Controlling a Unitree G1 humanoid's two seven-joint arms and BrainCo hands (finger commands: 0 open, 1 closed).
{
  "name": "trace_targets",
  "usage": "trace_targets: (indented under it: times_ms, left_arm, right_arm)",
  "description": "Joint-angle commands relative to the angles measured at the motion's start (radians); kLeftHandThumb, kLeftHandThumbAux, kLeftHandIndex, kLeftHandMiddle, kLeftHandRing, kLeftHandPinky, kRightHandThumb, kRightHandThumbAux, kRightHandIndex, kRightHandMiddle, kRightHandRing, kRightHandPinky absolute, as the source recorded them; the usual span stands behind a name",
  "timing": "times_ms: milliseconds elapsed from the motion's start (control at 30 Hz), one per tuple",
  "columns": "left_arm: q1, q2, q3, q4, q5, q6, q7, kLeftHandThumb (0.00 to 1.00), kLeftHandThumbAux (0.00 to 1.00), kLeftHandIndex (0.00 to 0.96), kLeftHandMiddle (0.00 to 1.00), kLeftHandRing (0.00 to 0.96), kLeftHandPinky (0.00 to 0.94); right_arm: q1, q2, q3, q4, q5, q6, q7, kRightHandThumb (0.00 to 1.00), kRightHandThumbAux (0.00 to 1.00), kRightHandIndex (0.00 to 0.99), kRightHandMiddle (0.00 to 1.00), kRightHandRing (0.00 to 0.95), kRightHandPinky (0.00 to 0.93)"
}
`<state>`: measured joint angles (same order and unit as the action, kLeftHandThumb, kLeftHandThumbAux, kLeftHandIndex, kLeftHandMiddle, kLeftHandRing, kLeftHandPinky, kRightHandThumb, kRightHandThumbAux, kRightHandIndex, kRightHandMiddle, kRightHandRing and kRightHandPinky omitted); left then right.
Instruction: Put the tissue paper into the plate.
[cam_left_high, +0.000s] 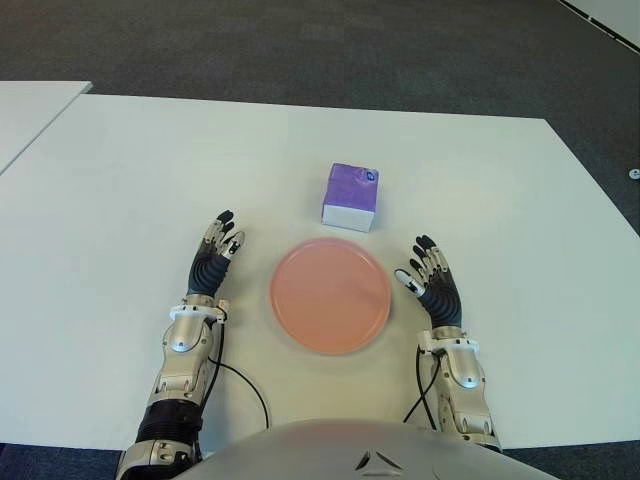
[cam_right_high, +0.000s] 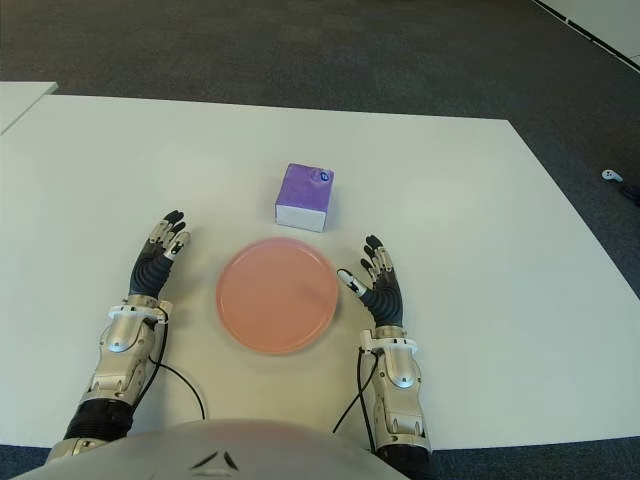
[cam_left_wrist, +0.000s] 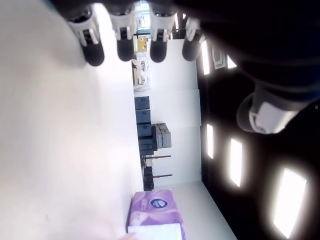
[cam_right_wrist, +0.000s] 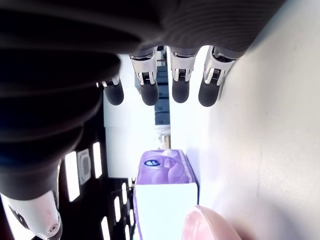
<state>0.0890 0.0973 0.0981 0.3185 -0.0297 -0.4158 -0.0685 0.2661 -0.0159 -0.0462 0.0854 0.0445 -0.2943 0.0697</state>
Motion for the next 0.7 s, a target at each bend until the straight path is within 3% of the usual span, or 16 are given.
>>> trace_targets:
  times_ms: [33, 700]
  left_arm:
    - [-0.002, -0.007, -0.001, 0.017, 0.008, 0.012, 0.014, 0.000, 0.440, 0.000, 0.000, 0.000, 0.000]
    - [-0.003, -0.015, -0.009, 0.019, 0.021, 0.007, 0.020, 0.000, 0.425, 0.000, 0.000, 0.000, 0.000]
  right_arm:
    - [0.031, -0.001, 0.000, 0.065, 0.005, 0.049, 0.005, 0.082, 0.684, 0.000, 0.000, 0.000, 0.000]
    - [0.013, -0.045, -0.008, 0.082, -0.039, 0.063, -0.011, 0.107, 0.730, 0.000, 0.000, 0.000, 0.000]
